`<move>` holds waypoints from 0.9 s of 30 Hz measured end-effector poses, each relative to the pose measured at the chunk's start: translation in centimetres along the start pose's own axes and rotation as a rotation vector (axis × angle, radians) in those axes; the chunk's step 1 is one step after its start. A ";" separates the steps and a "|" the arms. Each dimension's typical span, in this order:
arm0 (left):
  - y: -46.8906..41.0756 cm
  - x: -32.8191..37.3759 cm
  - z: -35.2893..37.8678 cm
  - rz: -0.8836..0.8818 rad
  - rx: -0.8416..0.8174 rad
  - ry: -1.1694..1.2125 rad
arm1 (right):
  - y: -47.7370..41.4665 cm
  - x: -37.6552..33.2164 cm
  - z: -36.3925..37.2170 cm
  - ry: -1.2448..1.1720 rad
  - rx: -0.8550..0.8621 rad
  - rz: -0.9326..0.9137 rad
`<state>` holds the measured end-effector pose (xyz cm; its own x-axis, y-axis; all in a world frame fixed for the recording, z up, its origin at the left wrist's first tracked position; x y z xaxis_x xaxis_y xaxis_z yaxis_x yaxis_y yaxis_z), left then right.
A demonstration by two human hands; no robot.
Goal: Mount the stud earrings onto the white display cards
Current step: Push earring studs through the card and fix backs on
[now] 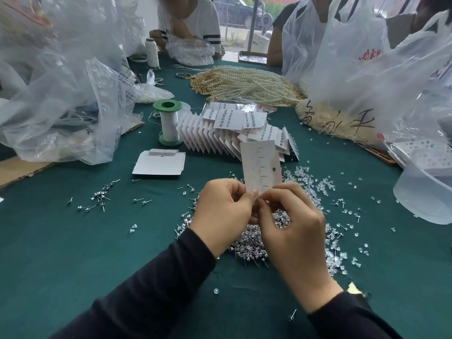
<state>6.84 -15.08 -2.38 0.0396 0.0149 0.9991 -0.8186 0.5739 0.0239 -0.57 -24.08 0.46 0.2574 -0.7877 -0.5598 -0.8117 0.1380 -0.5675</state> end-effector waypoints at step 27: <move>-0.4 0.5 -0.3 0.004 -0.138 -0.233 | -0.1 0.1 -0.3 0.021 -0.001 -0.001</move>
<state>7.39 -15.04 -1.86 -0.1096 -0.1621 0.9807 -0.7317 0.6809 0.0308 -0.64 -24.31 0.61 0.2466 -0.8004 -0.5464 -0.8121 0.1370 -0.5672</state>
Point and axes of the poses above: each hand's wrist, its own y-axis away from the middle knuckle, its own z-axis out of the palm, x = y × z, the point moved 7 cm from there along -y, towards the middle knuckle, and after that the axes turned 15 degrees about -x, right-handed, at the moved point
